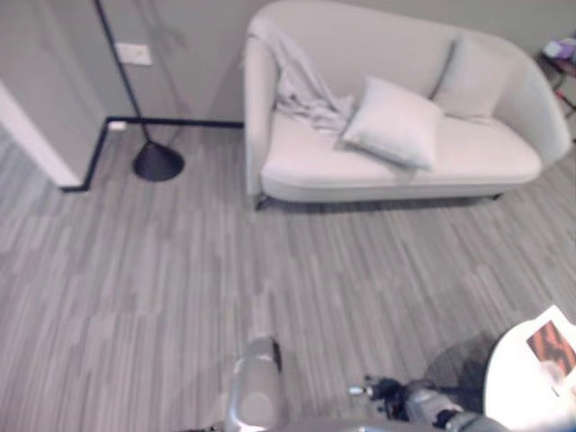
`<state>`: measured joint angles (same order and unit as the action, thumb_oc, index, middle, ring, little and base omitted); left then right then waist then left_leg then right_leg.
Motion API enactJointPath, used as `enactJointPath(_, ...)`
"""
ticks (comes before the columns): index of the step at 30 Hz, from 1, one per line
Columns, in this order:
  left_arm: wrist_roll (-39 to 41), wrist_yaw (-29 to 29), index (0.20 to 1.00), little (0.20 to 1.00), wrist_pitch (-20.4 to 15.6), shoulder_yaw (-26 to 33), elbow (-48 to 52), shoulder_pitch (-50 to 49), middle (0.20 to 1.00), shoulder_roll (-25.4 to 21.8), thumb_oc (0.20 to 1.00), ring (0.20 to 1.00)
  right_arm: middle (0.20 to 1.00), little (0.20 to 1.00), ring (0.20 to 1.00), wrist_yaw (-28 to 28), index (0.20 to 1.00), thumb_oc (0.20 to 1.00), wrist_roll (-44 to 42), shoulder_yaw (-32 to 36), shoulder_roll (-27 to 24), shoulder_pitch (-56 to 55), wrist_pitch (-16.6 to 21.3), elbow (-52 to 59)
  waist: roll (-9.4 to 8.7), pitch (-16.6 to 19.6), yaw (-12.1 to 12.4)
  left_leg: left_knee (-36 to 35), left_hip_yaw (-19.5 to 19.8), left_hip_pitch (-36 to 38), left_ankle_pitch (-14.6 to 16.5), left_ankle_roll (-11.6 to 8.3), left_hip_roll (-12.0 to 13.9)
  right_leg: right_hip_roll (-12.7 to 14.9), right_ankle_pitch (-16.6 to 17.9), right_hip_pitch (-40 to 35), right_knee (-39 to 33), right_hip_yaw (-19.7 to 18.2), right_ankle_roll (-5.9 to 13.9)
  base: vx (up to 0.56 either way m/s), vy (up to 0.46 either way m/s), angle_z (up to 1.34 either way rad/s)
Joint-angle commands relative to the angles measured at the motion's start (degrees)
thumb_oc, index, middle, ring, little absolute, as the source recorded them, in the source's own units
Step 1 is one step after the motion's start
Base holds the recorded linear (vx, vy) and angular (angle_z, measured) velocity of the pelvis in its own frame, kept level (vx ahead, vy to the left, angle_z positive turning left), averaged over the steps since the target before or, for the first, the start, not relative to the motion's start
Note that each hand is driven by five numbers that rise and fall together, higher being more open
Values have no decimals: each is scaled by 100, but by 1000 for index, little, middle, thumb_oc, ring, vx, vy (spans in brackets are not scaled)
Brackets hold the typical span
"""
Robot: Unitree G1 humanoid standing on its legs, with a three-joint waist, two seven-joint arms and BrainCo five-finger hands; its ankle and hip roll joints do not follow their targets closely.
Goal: Hang the clothes on the sofa on the clothes rack.
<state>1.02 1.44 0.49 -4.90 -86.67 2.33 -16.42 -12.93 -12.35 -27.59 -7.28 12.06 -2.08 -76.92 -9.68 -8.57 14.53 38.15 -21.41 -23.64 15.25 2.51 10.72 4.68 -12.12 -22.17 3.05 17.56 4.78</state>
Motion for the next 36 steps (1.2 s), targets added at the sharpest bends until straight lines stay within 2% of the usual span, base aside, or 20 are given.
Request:
enactJointPath(1,-23,53,1000,1000,36,-421,-28,-69,1000,13,1000,1000,1000,1000,1000,-83,1000,1000,-72,587,-201,-621,-157,-147,62,311,348,-3219,198,-38,-3008,-566,15,469,1575,497,1597,149,658,665,418,-20)
enactJointPath(3,-75,43,1000,1000,36,-661,93,181,1000,-31,1000,1000,1000,1000,1000,-76,1000,1000,37,632,-203,-625,-160,-244,191,317,159,-3336,143,349,-2633,-288,-249,830,2571,1156,2964,226,789,645,457,-11)
enactJointPath(4,-114,21,1000,1000,24,-824,169,316,1000,-22,1000,1000,1000,1000,1000,-44,1000,1000,90,628,-222,-569,-144,-248,306,297,30,-3494,158,658,-2491,-200,-371,907,2598,1567,3505,232,810,655,425,8)
enactJointPath(6,-133,-20,1000,1000,-35,-1082,368,530,1000,10,1000,1000,1000,1000,1000,36,1000,1000,19,558,-278,-459,-53,39,541,184,-299,-3908,252,1317,-2382,-141,-548,897,2042,2272,3643,268,763,600,308,31)
enactJointPath(9,-99,-105,1000,1000,-150,-1314,514,739,1000,85,1000,1000,1000,1000,1000,169,1000,1000,-290,560,-340,-352,61,498,727,21,-723,-4230,504,1962,-2218,-223,-760,725,1362,2821,2466,362,510,463,85,105)
enactJointPath(10,-114,-105,1000,1000,-165,-1321,544,748,1000,111,1000,1000,1000,1000,1000,201,1000,1000,-354,619,-369,-352,76,568,766,19,-789,-4199,524,2029,-2177,-235,-723,717,1339,2851,1832,463,362,515,-70,81)
enactJointPath(12,-218,-100,1000,1000,-188,-1356,461,763,1000,163,1000,1000,1000,1000,1000,215,1000,1000,-424,705,-389,-388,39,550,722,10,-904,-4201,768,2336,-1876,-327,-788,895,1600,2947,363,420,448,542,-171,59)
enactJointPath(15,-292,-95,1000,1000,-216,-1186,347,665,1000,179,1000,1000,1000,1000,1000,107,1000,1000,-601,933,-379,-482,-27,511,734,-24,-978,-4056,1079,2708,-1429,-406,-798,1363,2220,3253,-688,362,721,602,-154,97)
enactJointPath(19,-363,-28,1000,1000,-205,-865,55,386,1000,243,1000,1000,1000,1000,1000,0,1000,1000,-1131,1455,-396,-658,-55,452,809,-61,-1129,-4027,1346,3411,-912,-477,-816,1817,2509,3724,-805,154,923,701,-138,71)
enactJointPath(23,-605,89,1000,1000,-248,-919,-65,135,1000,305,1000,1000,1000,1000,1000,-135,1000,1000,-1143,1696,-518,-923,-100,248,737,94,-1349,-4084,1718,4182,-365,-583,-789,1912,3079,3362,-663,70,1022,726,-180,68)
enactJointPath(24,-605,89,1000,1000,-248,-919,-65,135,1000,305,1000,1000,1000,1000,1000,-135,1000,1000,-1143,1696,-518,-923,-100,248,738,93,-1350,-4084,1718,4183,-365,-583,-788,1911,3079,3361,-664,70,1022,768,-247,99)
enactJointPath(25,-574,48,1000,1000,-255,-969,-31,115,1000,323,1000,1000,1000,1000,1000,-124,1000,1000,-1247,1826,-569,-839,-120,124,856,181,-1507,-3997,1785,4512,-454,-648,-523,1596,2768,3679,212,-268,1022,722,-239,106)
enactJointPath(26,-553,13,1000,1000,-253,-999,12,155,1000,309,1000,1000,1000,1000,1000,-91,1000,1000,-1320,1807,-579,-845,-113,78,892,185,-1542,-3801,1858,4425,-668,-680,-411,1440,2601,3705,366,-263,932,871,-343,79)
enactJointPath(29,-734,17,1000,1000,-251,-1413,172,304,1000,404,1000,1000,1000,1000,1000,50,1000,1000,-1003,1489,-660,-704,-49,96,914,197,-1576,-2294,1648,3735,-1869,-865,7,1060,2148,3385,277,74,532,366,-270,51)
enactJointPath(30,-734,17,1000,1000,-251,-1413,172,304,1000,403,1000,1000,1000,1000,1000,50,1000,1000,-1003,1489,-660,-704,-49,96,913,201,-1581,-2293,1652,3729,-1870,-865,6,1063,2148,3387,276,77,533,426,-445,10)
enactJointPath(31,-850,-59,1000,1000,-244,-1676,494,461,1000,363,1000,1000,1000,1000,1000,186,1000,1000,-700,1228,-735,-587,-32,209,791,127,-1508,-773,1168,3025,-2633,-908,481,802,1878,2933,-20,303,164,462,-453,-25)
enactJointPath(33,-831,-107,1000,1000,-249,-1730,659,539,1000,323,1000,1000,1000,1000,1000,263,1000,1000,-456,1001,-781,-463,-8,277,739,-8,-1320,69,659,2613,-2469,-942,886,522,1554,2440,-336,353,-1,516,-465,-26)
enactJointPath(34,-760,-94,1000,1000,-261,-1702,700,565,1000,328,1000,1000,1000,1000,1000,254,1000,1000,-395,928,-800,-410,-23,288,713,-83,-1197,217,528,2289,-2197,-960,879,447,1480,2239,-491,344,-21,481,-253,-23)
enactJointPath(35,-440,-31,1000,1000,-298,-1553,773,580,1000,321,1000,1000,1000,1000,1000,210,1000,1000,-423,873,-785,-394,-28,297,672,-125,-991,47,444,1560,-1862,-969,594,382,1434,1922,-700,244,-22,356,-124,-28)
enactJointPath(36,-440,-31,1000,1000,-298,-1553,773,580,1000,321,1000,1000,1000,1000,1000,210,1000,1000,-423,873,-785,-394,-28,297,672,-125,-991,47,444,1560,-1862,-969,594,382,1434,1922,-700,244,-22,355,-20,-43)
